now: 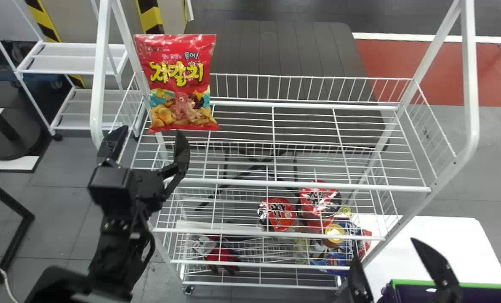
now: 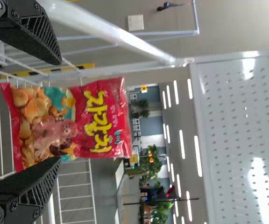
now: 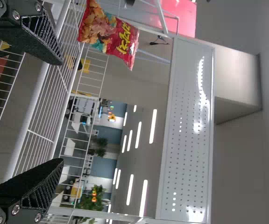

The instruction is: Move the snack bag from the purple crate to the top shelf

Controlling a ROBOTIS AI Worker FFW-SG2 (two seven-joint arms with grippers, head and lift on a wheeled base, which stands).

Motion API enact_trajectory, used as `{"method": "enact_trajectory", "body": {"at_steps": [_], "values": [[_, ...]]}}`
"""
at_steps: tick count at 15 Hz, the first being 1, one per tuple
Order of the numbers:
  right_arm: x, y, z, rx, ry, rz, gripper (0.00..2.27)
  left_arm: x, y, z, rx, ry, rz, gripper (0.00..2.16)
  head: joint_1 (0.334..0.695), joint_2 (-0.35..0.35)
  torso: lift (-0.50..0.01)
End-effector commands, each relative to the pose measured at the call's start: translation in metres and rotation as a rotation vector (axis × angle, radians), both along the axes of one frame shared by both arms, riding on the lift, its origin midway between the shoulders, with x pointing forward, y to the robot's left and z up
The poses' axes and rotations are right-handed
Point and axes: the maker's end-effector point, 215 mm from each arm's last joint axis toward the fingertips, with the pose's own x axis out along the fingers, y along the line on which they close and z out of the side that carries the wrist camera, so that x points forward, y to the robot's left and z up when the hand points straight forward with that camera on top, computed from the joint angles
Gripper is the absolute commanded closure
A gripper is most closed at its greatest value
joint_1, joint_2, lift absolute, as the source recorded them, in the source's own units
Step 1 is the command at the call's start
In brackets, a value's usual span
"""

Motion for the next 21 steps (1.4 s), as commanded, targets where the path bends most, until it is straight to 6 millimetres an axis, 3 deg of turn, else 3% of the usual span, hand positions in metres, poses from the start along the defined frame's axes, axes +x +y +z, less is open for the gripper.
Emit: {"method": "enact_trajectory", "body": {"at_steps": [1, 4, 6, 8, 10, 12, 14, 17, 21], "values": [[0.016, -0.005, 0.017, 0.021, 0.095, -0.052, 0.08, -0.038, 0.003, 0.024, -0.018, -0.043, -0.001, 0.09, 0.695, 0.011, 0.000], [0.017, -0.008, 0.060, 0.054, 0.122, -0.099, 0.09, -0.070, 0.000, 0.028, -0.039, 0.013, -0.002, 0.10, 0.695, 0.009, 0.000], [0.011, -0.011, 0.096, 0.096, 0.082, -0.125, 0.09, -0.087, -0.012, 0.017, -0.048, 0.079, -0.020, 0.09, 0.695, 0.002, 0.000], [0.024, -0.017, 0.082, 0.110, 0.202, -0.140, 0.09, -0.095, -0.026, -0.021, -0.035, 0.242, -0.017, 0.10, 0.695, -0.021, 0.000], [0.032, -0.022, 0.070, 0.142, 0.305, -0.149, 0.18, -0.104, -0.037, -0.030, -0.024, 0.282, 0.001, 0.10, 0.695, -0.040, 0.000], [0.031, -0.015, 0.059, 0.153, 0.396, -0.137, 0.17, -0.109, -0.041, -0.023, -0.035, 0.276, 0.019, 0.11, 0.695, -0.063, 0.000], [0.028, 0.002, 0.067, 0.166, 0.398, -0.107, 0.17, -0.118, -0.038, -0.009, -0.047, 0.266, 0.033, 0.11, 0.695, -0.079, 0.000], [0.026, 0.003, 0.072, 0.155, 0.400, -0.097, 0.17, -0.119, -0.038, 0.007, -0.037, 0.238, 0.034, 0.11, 0.695, -0.050, 0.000], [0.027, 0.003, 0.076, 0.145, 0.389, -0.082, 0.17, -0.118, -0.038, 0.014, -0.037, 0.216, 0.040, 0.11, 0.695, -0.045, 0.000]]}}
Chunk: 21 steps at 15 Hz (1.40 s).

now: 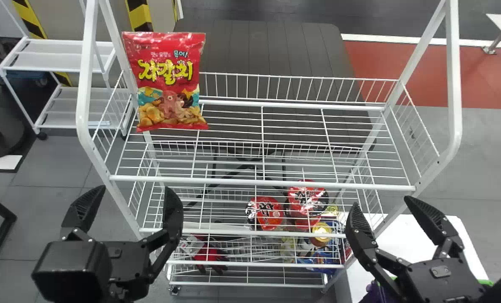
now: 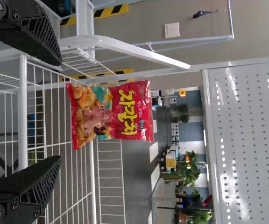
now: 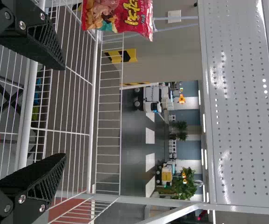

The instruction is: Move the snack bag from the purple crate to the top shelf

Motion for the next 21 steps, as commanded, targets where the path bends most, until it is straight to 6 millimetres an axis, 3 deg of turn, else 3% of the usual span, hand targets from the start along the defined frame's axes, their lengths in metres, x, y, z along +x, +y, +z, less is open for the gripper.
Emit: {"method": "enact_trajectory", "body": {"at_steps": [1, 21], "values": [[0.0004, 0.0006, 0.0018, 0.000, -0.005, 0.008, 0.17, 0.0002, 0.0004, 0.0003, 0.000, -0.003, 0.005, 0.11, 0.695, -0.046, 0.000], [0.0009, 0.0032, -0.0017, -0.005, 0.015, 0.019, 0.17, 0.0046, 0.0081, 0.0011, 0.009, -0.002, 0.017, 0.11, 0.695, -0.030, 0.000]]}}
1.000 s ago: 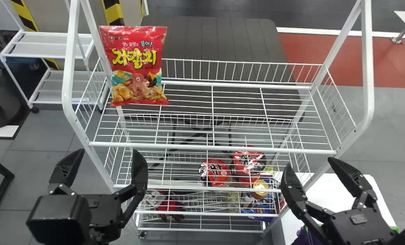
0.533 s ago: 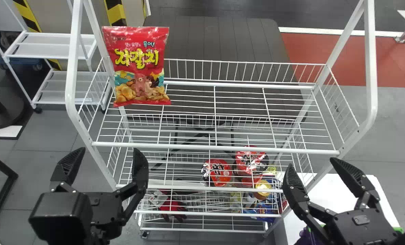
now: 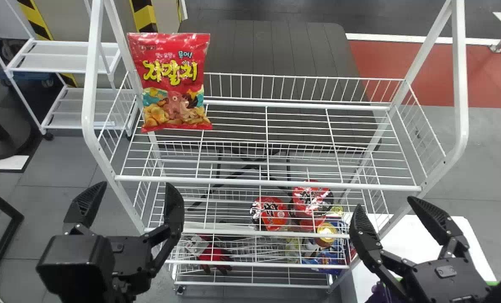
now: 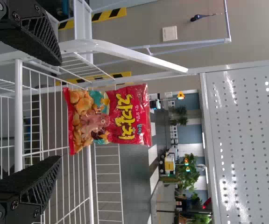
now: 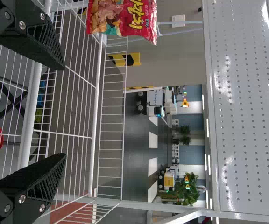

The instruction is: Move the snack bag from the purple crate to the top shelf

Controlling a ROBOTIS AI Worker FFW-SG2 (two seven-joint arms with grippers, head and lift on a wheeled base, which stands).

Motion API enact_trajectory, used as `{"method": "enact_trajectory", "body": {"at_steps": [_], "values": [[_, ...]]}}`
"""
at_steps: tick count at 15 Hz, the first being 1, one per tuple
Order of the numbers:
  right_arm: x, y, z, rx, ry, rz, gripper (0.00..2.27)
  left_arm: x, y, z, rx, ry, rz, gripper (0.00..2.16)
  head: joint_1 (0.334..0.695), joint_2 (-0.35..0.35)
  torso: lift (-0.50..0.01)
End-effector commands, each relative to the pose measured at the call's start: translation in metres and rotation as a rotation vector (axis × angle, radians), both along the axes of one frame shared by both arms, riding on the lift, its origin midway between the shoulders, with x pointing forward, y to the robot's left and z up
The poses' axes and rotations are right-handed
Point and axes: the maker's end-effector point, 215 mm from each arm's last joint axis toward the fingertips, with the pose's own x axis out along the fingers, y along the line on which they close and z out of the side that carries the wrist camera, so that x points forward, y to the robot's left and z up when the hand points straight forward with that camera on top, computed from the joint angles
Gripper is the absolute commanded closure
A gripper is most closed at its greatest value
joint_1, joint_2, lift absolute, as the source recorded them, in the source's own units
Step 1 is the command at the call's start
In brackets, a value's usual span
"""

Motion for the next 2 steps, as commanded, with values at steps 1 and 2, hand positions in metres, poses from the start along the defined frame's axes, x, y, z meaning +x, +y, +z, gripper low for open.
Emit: {"method": "enact_trajectory", "body": {"at_steps": [1, 2], "values": [[0.0002, 0.0010, 0.0017, 0.002, -0.004, 0.001, 0.17, -0.0005, 0.0002, -0.0003, -0.003, 0.001, 0.004, 0.11, 0.695, -0.028, 0.000], [0.0007, 0.0010, 0.0022, 0.002, -0.006, 0.001, 0.17, -0.0005, 0.0002, -0.0004, -0.004, 0.002, 0.004, 0.11, 0.695, -0.027, 0.000]]}}
